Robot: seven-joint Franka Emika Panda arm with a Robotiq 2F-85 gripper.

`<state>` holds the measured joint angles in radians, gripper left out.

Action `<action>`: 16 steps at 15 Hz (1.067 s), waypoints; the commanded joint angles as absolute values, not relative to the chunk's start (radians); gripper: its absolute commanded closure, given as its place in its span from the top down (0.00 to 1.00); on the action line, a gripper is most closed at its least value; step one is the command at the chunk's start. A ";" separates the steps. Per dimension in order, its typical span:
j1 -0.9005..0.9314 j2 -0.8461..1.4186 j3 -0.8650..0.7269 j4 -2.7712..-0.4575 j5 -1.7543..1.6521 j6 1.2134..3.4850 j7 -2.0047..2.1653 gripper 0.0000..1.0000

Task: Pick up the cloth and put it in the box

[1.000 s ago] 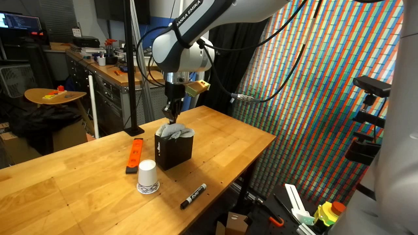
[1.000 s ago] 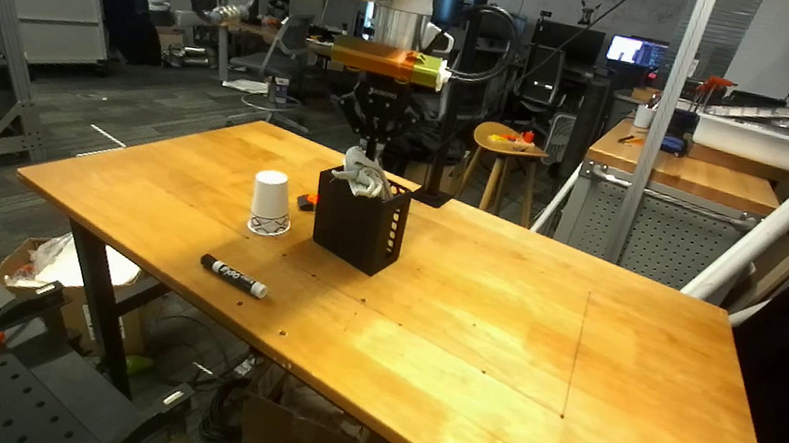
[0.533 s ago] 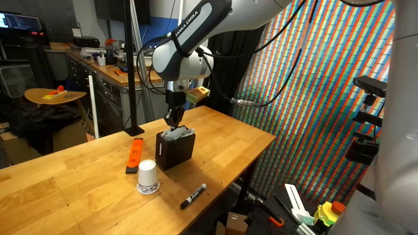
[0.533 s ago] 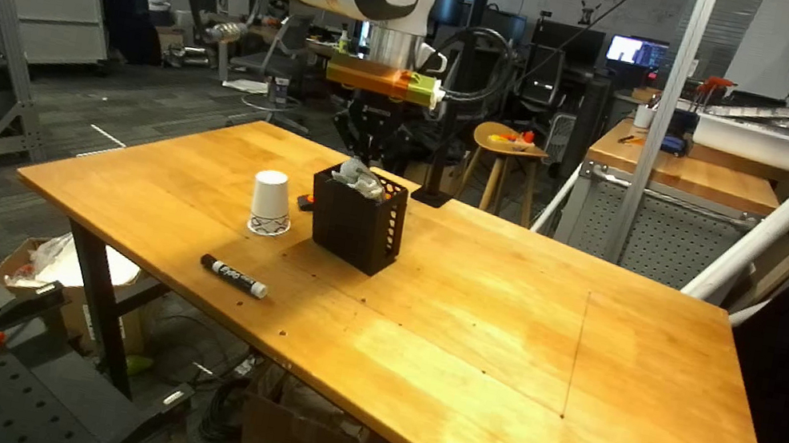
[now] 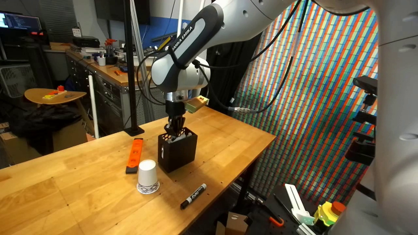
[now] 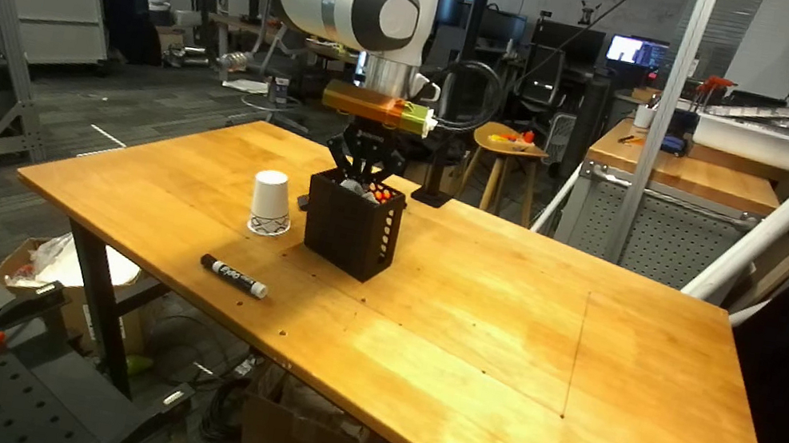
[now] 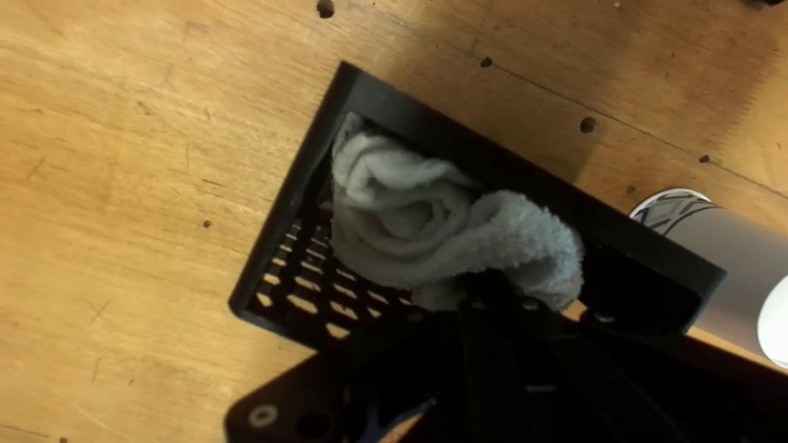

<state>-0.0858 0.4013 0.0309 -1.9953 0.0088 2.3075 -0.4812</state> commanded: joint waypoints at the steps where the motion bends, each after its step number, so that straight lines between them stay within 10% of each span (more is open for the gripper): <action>1: -0.092 0.431 0.039 -1.973 0.007 2.315 -0.459 0.00; 16: -0.084 0.350 0.030 -1.986 -0.023 2.316 -0.441 0.00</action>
<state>-0.0858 0.4050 0.0319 -1.9625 0.0038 2.3084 -0.4600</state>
